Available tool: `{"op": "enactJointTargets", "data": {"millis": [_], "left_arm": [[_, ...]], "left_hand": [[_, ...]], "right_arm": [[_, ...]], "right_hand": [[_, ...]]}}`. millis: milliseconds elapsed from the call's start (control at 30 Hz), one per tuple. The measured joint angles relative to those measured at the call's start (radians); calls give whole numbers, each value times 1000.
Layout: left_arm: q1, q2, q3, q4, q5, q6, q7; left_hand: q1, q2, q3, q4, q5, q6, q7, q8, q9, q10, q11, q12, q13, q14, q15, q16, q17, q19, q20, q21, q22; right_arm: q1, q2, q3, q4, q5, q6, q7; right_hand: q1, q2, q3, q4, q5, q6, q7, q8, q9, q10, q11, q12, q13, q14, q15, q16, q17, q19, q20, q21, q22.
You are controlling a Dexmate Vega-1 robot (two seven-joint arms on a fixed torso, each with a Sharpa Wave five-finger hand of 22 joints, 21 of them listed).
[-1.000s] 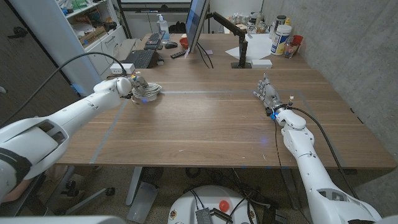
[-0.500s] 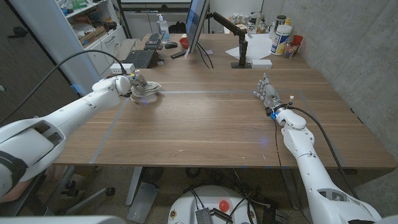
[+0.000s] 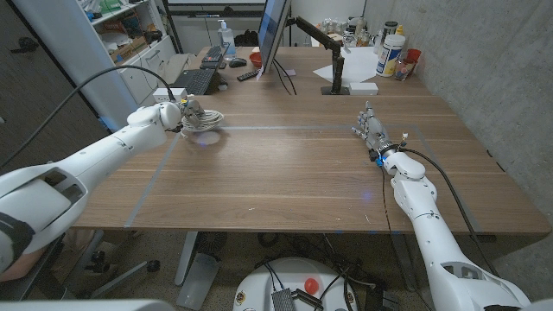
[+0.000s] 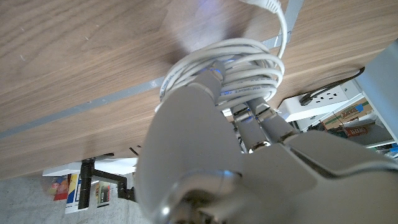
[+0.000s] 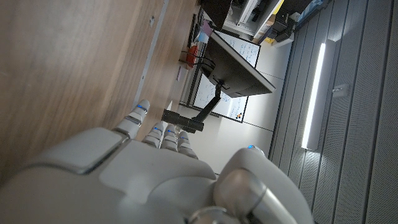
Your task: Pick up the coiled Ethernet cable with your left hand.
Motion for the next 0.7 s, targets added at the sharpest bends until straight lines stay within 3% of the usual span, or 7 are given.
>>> {"op": "enactJointTargets", "data": {"millis": [700], "left_arm": [[30,29,-38,-81,9,34,15]], "left_hand": [[0,0,-4,2,0,-3,-3,6,5,5,5,0,9,10,-1,-5,6,-13,-1,35,0]], "right_arm": [[1,-3,-2,1,-2,2,2]], "right_hand": [[0,0,-4,-4,0,0,0,0,0,0,0,0,0,0,0,0,0,0,0,0,0]]}}
